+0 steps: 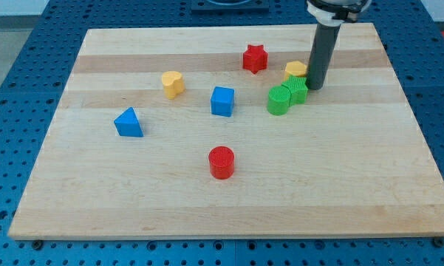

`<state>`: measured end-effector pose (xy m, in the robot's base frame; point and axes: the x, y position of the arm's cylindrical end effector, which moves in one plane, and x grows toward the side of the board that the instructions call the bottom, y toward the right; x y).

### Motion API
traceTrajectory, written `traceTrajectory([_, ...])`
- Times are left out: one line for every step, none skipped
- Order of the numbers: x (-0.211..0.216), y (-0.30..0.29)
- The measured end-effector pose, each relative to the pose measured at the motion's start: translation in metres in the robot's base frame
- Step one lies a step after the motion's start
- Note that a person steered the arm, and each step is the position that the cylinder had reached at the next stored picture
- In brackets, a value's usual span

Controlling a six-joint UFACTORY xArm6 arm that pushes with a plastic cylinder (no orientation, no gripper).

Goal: Move the green blocks slightly towards left

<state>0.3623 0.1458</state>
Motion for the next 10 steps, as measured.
traceTrajectory([0.005,0.009])
traceTrajectory([0.021,0.01])
traceTrajectory([0.032,0.009])
traceTrajectory([0.032,0.009])
traceTrajectory([0.032,0.005])
traceTrajectory([0.032,-0.007])
traceTrajectory([0.028,-0.017])
traceTrajectory([0.028,-0.018])
traceTrajectory([0.027,-0.018])
traceTrajectory([0.021,-0.018])
